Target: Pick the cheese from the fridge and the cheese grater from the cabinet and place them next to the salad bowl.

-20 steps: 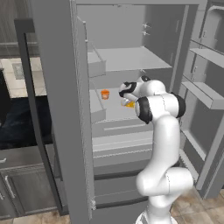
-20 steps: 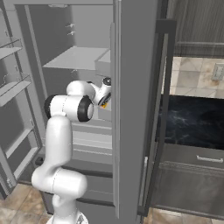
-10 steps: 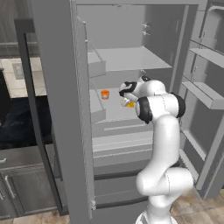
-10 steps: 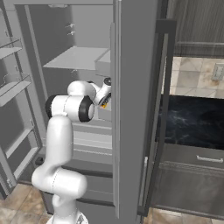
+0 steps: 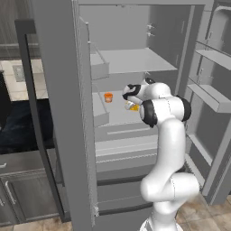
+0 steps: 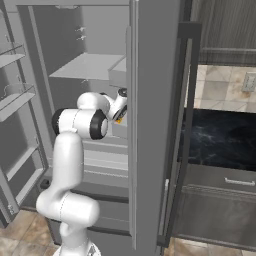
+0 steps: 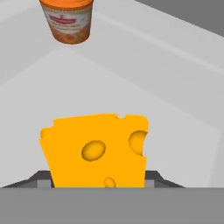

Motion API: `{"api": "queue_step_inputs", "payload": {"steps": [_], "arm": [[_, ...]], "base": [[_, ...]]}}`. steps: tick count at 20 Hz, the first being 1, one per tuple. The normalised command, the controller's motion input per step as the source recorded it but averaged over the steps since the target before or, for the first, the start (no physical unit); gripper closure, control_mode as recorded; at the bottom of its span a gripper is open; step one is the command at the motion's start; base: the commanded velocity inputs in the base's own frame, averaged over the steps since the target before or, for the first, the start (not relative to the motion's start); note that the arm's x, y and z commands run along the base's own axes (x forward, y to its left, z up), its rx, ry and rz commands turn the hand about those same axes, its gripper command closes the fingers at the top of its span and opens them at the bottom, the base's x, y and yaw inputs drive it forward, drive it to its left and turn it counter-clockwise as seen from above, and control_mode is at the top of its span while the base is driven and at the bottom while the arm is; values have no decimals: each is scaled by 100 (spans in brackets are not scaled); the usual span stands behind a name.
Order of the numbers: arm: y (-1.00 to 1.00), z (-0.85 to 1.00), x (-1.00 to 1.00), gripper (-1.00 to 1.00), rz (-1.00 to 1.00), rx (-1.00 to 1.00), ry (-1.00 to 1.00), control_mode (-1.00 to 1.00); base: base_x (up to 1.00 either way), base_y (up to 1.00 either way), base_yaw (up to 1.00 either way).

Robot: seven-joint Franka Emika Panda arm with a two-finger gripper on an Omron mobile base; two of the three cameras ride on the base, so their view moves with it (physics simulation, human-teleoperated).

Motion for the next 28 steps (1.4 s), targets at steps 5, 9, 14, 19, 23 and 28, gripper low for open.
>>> {"api": "queue_step_inputs", "payload": {"steps": [5,9,14,19,23,28], "arm": [[0,-17,-26,100,0,0,-4,-100],[0,-28,-54,100,1,0,-13,-100],[0,-1,-62,100,0,0,-11,-100],[0,30,-64,100,0,0,-11,-100],[1,48,-60,100,0,-1,-9,-100],[11,55,-44,100,0,-7,-2,-100]], "base": [[0,0,0],[0,0,0],[0,0,0],[0,0,0],[0,0,0],[0,0,0]]}}
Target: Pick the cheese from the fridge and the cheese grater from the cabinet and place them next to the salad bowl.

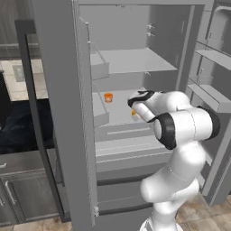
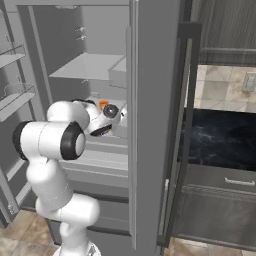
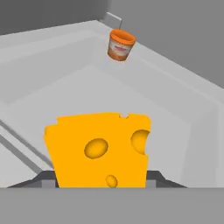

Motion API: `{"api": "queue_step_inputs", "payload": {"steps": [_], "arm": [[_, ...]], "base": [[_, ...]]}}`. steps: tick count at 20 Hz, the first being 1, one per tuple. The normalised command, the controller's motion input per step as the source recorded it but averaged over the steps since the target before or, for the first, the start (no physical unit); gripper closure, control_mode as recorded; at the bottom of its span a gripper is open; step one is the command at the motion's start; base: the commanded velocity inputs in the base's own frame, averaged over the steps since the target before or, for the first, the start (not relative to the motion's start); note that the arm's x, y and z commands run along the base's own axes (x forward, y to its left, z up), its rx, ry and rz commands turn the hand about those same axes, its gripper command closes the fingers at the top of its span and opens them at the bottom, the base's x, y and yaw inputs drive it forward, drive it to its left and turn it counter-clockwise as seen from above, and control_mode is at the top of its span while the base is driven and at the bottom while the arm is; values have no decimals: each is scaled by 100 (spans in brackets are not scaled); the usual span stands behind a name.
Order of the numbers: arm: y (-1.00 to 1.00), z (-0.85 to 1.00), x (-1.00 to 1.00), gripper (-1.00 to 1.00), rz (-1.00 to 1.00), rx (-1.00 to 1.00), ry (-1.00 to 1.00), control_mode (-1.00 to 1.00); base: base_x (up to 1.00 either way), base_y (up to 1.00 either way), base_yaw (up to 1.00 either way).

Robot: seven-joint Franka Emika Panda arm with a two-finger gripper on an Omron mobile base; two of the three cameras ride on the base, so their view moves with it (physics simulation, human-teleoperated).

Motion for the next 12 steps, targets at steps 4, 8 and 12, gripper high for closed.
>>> {"api": "queue_step_inputs", "payload": {"steps": [4,8,12], "arm": [[22,72,-28,100,0,-8,0,-100],[29,83,-17,100,-2,-8,3,-100],[23,92,-19,100,-4,-6,5,-100]], "base": [[0,0,0],[0,0,0],[0,0,0]]}}
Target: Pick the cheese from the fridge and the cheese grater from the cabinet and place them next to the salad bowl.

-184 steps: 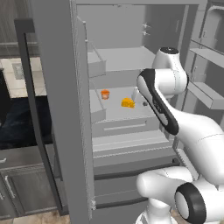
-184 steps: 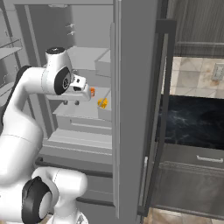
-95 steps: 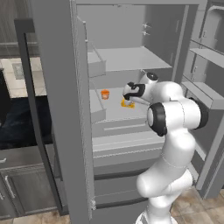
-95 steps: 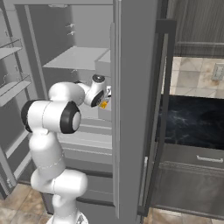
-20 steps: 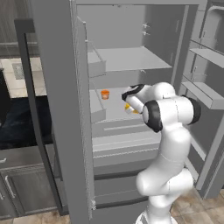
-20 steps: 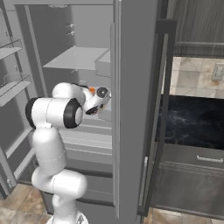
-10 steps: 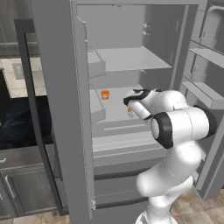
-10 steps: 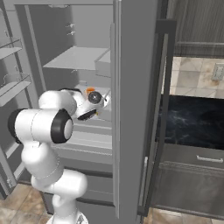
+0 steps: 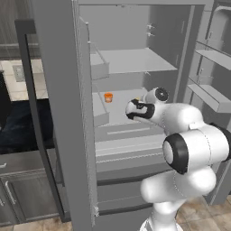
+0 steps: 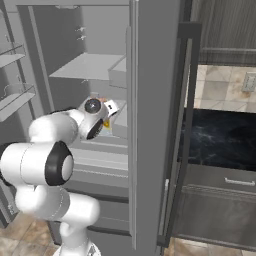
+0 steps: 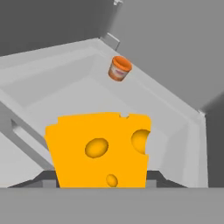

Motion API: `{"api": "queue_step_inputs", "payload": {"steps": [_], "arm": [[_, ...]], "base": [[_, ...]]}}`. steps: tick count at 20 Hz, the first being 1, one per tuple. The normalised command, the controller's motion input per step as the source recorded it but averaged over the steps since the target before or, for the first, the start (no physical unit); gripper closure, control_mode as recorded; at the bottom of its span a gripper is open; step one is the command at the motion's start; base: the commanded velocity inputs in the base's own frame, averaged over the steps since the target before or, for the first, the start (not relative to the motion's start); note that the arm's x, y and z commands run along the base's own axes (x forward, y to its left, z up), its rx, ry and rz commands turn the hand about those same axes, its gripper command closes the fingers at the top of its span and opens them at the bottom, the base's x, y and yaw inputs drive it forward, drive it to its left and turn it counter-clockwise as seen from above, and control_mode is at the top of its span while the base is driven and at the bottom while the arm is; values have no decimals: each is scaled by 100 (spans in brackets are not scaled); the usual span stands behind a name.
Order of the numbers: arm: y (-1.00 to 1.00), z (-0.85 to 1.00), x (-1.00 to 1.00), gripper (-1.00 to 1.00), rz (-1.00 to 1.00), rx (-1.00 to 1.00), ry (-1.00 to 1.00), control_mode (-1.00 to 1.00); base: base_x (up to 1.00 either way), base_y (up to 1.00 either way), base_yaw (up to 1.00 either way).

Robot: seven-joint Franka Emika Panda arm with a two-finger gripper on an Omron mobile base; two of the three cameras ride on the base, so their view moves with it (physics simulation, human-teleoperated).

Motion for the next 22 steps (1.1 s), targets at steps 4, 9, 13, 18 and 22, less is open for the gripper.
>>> {"api": "queue_step_inputs", "payload": {"steps": [4,9,13,18,22], "arm": [[18,93,-23,100,-5,-5,6,-100],[6,75,-31,100,-8,-2,5,-100],[0,34,-55,100,-9,-1,1,-100],[-5,6,-69,100,-6,0,0,-100],[-12,3,-74,100,-6,0,0,-100]], "base": [[0,0,0],[0,0,0],[0,0,0],[0,0,0],[0,0,0]]}}
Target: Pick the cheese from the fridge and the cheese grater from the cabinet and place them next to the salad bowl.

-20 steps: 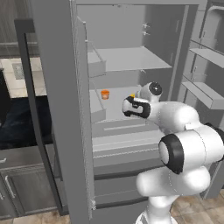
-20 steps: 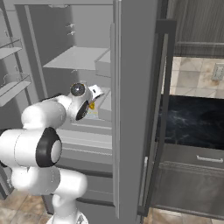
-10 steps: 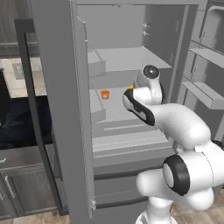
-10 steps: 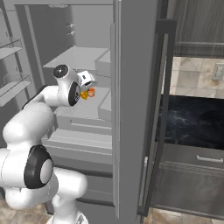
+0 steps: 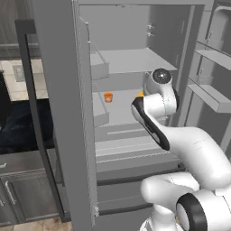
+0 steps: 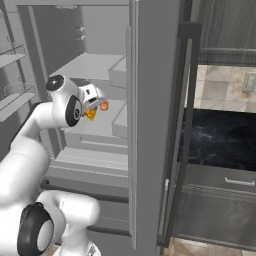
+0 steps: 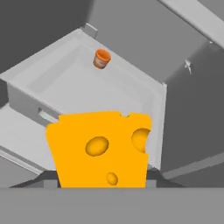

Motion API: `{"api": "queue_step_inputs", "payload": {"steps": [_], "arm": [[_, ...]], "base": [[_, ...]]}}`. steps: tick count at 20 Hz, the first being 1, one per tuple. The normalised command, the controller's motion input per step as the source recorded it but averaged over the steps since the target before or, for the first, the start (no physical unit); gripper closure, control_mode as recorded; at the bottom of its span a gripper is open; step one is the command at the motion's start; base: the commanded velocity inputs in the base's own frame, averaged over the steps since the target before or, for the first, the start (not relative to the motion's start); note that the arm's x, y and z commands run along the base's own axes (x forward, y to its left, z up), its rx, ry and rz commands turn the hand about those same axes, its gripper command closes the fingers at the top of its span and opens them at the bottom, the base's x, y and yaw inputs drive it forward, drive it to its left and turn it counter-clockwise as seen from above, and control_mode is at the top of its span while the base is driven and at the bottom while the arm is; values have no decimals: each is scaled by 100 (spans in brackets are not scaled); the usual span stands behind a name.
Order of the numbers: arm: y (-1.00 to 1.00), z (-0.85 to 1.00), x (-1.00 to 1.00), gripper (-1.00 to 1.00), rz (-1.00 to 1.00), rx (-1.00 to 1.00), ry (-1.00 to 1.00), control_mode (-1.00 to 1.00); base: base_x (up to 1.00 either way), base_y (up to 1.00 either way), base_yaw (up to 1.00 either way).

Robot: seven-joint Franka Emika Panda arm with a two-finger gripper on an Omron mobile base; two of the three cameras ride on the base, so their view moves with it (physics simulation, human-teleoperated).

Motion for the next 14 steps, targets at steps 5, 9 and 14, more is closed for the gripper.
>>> {"api": "queue_step_inputs", "payload": {"steps": [5,9,14], "arm": [[-13,19,-75,100,-6,0,-1,-100],[-4,18,-72,100,-3,0,0,-100],[-2,10,-72,100,-2,0,0,-100]], "base": [[0,0,0],[0,0,0],[0,0,0]]}}
